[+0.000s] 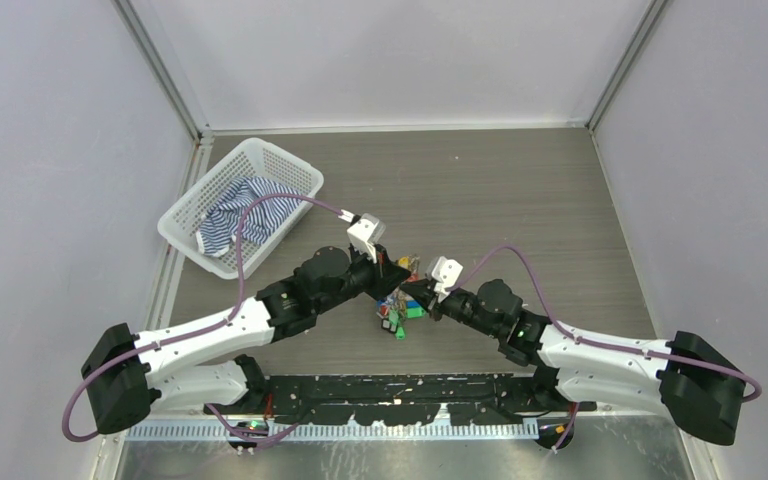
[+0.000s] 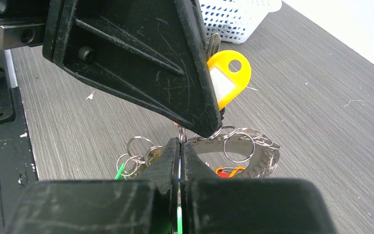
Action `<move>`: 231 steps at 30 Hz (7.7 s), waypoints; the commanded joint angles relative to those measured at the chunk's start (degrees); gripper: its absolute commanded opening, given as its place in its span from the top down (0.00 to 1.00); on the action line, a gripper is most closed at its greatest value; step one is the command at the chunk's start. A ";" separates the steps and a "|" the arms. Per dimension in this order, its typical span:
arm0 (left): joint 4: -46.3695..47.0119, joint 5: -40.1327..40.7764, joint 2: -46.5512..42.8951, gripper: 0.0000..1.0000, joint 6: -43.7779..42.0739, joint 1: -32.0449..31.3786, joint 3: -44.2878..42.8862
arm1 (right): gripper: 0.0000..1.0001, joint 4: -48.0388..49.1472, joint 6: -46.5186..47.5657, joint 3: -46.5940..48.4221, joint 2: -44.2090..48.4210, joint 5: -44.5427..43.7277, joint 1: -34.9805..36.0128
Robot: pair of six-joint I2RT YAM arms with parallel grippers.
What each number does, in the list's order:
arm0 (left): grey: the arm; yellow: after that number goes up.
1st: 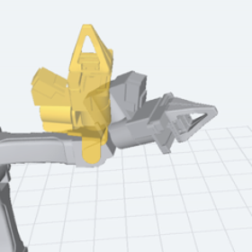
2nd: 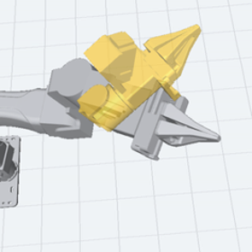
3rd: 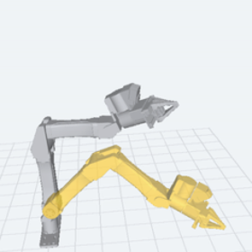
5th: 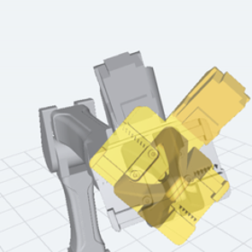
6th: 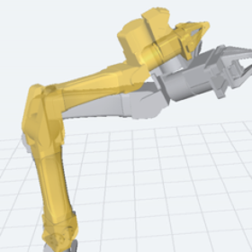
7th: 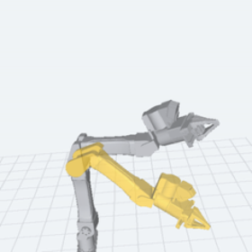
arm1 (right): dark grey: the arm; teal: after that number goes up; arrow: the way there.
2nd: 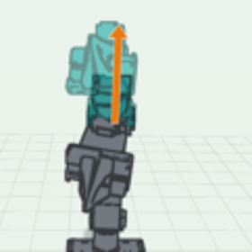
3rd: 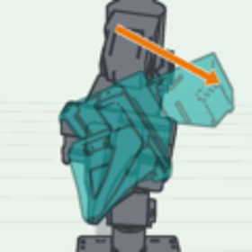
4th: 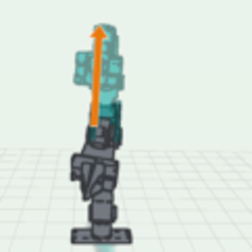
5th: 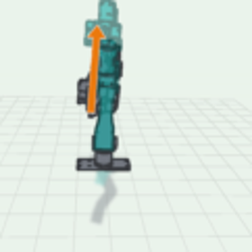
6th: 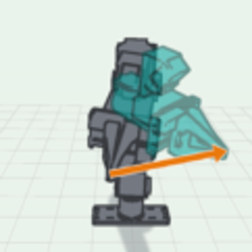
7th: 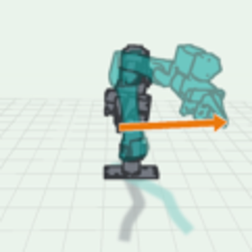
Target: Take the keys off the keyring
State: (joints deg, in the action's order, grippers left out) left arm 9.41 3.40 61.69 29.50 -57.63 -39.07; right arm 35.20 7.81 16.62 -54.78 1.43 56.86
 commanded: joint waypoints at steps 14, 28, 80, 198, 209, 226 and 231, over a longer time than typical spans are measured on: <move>0.33 13.10 -0.88 1.00 5.42 0.05 0.38 | 0.99 4.26 0.07 0.92 0.91 -4.43 0.20; -1.64 15.83 0.71 0.99 8.37 0.05 1.63 | 0.99 4.92 0.38 0.54 1.07 -5.90 0.24; 24.03 0.24 -3.01 0.99 -15.96 -4.34 11.31 | 0.99 -4.55 -12.83 6.76 0.45 -8.00 -3.00; 44.24 29.51 1.00 0.99 -8.93 -9.67 16.74 | 0.99 -3.84 -9.70 10.91 0.43 -7.19 0.05; 52.90 17.01 0.93 1.00 -7.21 -5.00 20.52 | 0.99 -6.67 -10.14 11.46 1.39 -7.45 0.08; 42.12 14.25 -7.90 1.00 -10.43 -4.84 24.48 | 0.99 8.99 -4.36 4.76 1.27 -17.44 -0.04; 41.55 19.30 -7.22 1.00 -11.05 -4.86 25.33 | 0.99 16.23 -3.05 3.15 -2.04 -19.10 -0.04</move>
State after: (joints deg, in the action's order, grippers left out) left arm 51.64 17.43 55.22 20.86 -62.50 -15.59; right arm 37.56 1.15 20.14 -56.07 -6.76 58.54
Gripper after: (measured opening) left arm 0.037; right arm 0.027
